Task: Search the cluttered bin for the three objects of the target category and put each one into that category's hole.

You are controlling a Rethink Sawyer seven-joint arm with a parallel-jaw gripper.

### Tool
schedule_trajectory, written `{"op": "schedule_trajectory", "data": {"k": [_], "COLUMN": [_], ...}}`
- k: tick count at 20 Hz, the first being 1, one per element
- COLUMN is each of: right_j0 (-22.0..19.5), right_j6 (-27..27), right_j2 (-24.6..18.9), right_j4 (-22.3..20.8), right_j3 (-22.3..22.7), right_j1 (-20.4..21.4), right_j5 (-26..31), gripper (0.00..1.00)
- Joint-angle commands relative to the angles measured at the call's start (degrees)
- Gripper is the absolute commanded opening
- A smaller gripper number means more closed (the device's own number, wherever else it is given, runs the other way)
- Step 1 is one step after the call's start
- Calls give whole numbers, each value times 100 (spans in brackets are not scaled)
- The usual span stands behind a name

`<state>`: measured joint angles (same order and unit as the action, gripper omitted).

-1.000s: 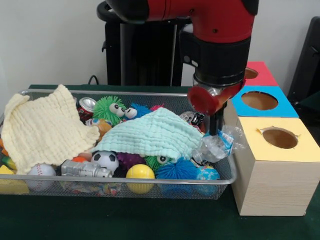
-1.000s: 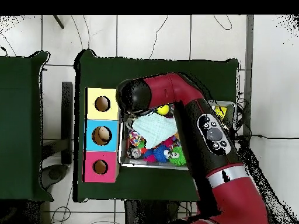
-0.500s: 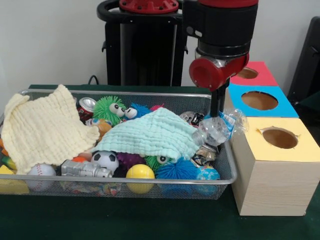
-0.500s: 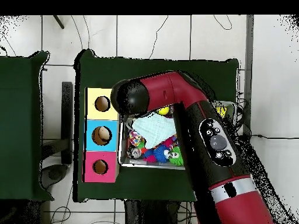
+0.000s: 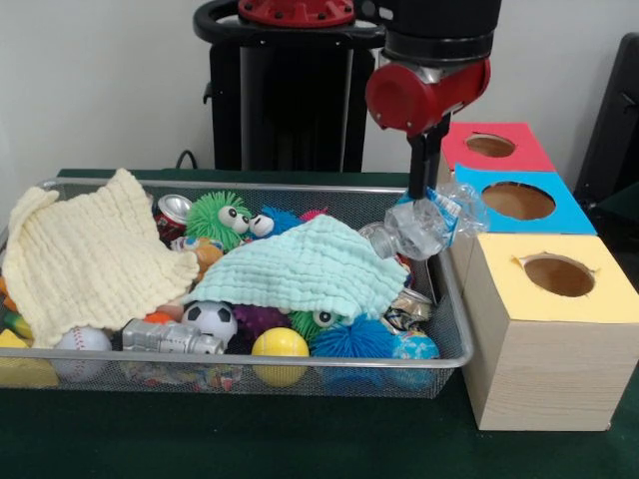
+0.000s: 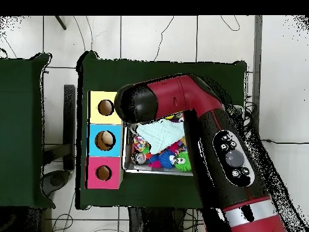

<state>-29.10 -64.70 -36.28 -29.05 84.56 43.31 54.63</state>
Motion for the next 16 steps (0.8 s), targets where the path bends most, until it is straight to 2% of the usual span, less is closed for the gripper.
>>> {"op": "schedule_trajectory", "data": {"k": [1, 16], "right_j0": [-37, 63], "right_j6": [570, 460], "right_j2": [-123, 3], "right_j4": [152, 263], "right_j3": [555, 531], "right_j1": [117, -75], "right_j5": [656, 1028], "gripper": [0, 0]}}
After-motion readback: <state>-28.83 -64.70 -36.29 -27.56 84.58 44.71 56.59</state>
